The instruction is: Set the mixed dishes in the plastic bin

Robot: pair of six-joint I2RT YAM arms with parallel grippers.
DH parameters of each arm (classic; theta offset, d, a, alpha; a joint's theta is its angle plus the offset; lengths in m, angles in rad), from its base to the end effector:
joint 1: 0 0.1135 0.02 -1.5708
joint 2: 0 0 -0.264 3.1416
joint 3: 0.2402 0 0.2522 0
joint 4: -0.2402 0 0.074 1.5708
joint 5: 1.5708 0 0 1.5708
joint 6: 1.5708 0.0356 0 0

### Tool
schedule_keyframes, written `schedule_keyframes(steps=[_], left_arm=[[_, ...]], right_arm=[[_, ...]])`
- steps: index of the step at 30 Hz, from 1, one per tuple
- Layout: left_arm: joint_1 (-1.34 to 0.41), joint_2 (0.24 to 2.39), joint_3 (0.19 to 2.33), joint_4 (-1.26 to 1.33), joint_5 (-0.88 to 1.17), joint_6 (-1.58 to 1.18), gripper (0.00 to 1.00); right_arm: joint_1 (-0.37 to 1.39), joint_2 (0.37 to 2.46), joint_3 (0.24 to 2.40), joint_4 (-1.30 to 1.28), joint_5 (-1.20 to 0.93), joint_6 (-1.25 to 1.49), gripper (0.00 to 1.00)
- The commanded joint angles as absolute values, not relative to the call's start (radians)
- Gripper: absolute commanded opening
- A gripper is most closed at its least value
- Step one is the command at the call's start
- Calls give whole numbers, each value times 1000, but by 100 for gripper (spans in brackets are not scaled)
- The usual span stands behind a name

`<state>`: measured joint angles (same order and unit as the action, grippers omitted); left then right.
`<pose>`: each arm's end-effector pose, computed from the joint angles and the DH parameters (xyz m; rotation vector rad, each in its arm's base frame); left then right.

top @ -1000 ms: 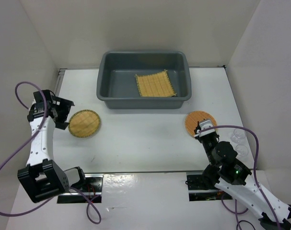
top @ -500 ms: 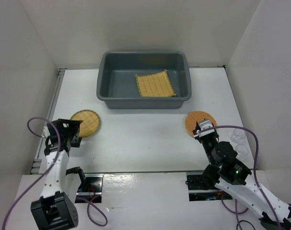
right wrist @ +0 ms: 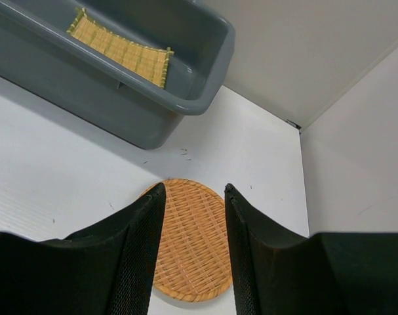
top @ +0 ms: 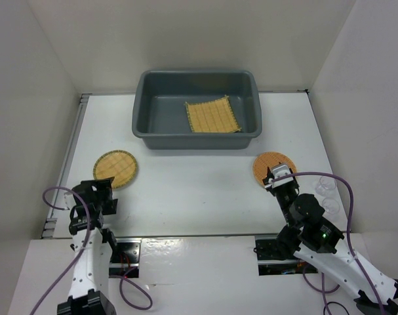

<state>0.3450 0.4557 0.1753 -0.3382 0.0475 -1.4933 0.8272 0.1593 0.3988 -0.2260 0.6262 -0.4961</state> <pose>0.1174 0.0404 0.1560 -1.7928 1.4027 -0.6829 0.0735 0.0491 0.2732 -0.5284 1.4723 -0.2263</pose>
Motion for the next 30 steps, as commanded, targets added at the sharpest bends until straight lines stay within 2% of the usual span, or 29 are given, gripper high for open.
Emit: schedule_keyframes(steps=[1,5,12,18,20,21,24,25,28,29,30], left_arm=[[345,563,258,-304,20,-1462,100],[336,785,311,-269,-1,-1421,100],[258,974,360,-134,-25,-1456,100],[181,1371,546,-101,-43,-1407,100],[167,1423,595,-89,-32,-1420,100],[154,1442,595,-65,-32,-1431,93],[127,1486,604,-34,-32,-1462,81],[118,1486,604,-20,-32,-1473,70],[109,1497,604,-20,-41,-1473,52],[109,1497,614,-20,-41,-1473,40],[109,1506,614,-20,-52,-1473,35]], right_arm=[[839,158,393,-199,621,-495,47],[848,158,393,-199,612,-495,50],[848,158,393,-199,612,-495,51],[848,158,393,-199,612,-495,52],[848,158,393,-199,612,-495,52],[848,158,393,-199,612,-495,52],[848,158,383,-199,612,-495,52],[848,158,383,-199,612,-495,52],[848,158,383,-199,612,-495,53],[848,158,383,-199,612,-495,53],[848,158,383,-199,612,-495,53]])
